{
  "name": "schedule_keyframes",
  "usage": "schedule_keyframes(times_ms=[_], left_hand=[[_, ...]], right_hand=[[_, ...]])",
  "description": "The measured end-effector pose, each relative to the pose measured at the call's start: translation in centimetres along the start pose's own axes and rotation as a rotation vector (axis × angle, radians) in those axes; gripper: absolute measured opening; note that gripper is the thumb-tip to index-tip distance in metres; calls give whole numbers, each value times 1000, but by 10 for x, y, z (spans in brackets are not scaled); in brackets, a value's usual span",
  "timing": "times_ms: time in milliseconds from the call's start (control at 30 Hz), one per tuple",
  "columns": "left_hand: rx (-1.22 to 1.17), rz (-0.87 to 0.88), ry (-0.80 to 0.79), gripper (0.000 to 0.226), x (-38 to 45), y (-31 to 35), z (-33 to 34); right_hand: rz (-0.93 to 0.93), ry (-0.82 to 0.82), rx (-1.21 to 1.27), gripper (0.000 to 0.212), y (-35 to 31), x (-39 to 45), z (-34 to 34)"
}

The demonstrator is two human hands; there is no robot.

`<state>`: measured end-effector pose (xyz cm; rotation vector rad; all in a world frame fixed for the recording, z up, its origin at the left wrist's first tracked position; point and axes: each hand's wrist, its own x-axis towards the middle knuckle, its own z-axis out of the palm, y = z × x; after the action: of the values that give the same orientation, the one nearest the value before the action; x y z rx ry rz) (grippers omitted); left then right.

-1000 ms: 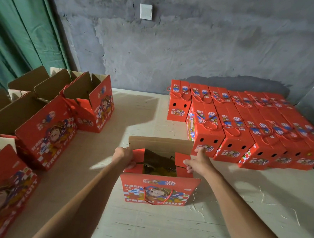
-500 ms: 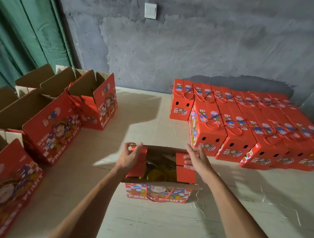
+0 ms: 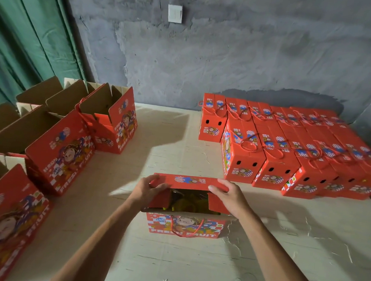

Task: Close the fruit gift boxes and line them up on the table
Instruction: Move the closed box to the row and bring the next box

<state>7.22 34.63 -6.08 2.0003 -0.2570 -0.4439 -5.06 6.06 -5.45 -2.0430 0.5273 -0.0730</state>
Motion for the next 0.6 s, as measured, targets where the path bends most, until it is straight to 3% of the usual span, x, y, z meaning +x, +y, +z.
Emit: schedule_keyframes(times_ms=[200,333,600], left_hand=[[196,65,37,65,-1,-6,-5],[259,79,75,71,3,-14,-5],[695,286,-16,72,19,-5,-12]], right_hand=[[23,49,-284,77,-8,4,-3],[-92,-110,-264,63,-7,11,-5],[-226,-106,-495,85,8,13,-1]])
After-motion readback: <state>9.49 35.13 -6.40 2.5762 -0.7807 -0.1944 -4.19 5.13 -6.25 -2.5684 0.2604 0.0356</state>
